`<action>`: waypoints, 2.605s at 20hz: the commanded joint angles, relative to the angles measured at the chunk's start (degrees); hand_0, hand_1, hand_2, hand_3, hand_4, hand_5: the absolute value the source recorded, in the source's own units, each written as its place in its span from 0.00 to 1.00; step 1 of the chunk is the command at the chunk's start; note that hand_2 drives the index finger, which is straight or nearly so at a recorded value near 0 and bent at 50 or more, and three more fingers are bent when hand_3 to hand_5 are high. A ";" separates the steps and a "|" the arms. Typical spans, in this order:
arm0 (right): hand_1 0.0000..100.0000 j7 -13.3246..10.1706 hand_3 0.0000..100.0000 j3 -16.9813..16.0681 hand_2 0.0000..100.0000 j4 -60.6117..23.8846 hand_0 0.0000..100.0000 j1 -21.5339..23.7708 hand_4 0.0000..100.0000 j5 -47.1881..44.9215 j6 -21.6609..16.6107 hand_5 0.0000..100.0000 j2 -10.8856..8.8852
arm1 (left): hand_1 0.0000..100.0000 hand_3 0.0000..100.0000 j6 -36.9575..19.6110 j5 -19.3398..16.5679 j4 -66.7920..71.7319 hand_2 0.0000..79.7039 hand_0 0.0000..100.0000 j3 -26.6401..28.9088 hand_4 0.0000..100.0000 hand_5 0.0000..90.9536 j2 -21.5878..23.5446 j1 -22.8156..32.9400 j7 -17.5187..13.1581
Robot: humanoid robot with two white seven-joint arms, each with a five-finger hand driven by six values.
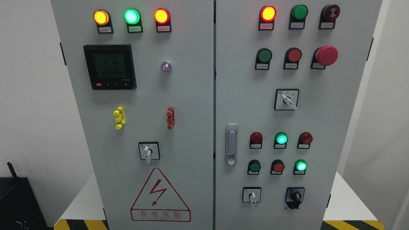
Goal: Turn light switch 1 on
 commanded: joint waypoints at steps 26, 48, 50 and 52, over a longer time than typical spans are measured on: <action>0.00 -0.04 0.00 0.00 0.00 0.00 0.00 0.00 0.00 -1.41 0.03 0.00 0.00 | 0.13 0.10 0.72 -3.87 -61.45 0.00 0.44 8.60 0.13 0.00 4.57 21.35 -3.10; 0.00 -0.04 0.00 0.00 0.00 0.00 0.00 0.00 0.00 -1.41 0.03 0.00 0.00 | 0.27 0.39 -6.14 -0.54 -100.76 0.15 0.48 15.64 0.47 0.14 4.22 13.80 -6.44; 0.00 -0.04 0.00 0.00 0.00 0.00 0.00 0.00 0.00 -1.49 0.03 0.00 0.00 | 0.31 0.43 -5.44 2.09 -104.54 0.20 0.50 15.64 0.52 0.24 4.48 13.53 -6.62; 0.00 -0.04 0.00 0.00 0.00 0.00 0.00 0.00 0.00 -1.41 0.03 0.00 0.00 | 0.33 0.47 -5.08 3.33 -106.83 0.26 0.51 15.64 0.58 0.36 4.66 13.53 -8.19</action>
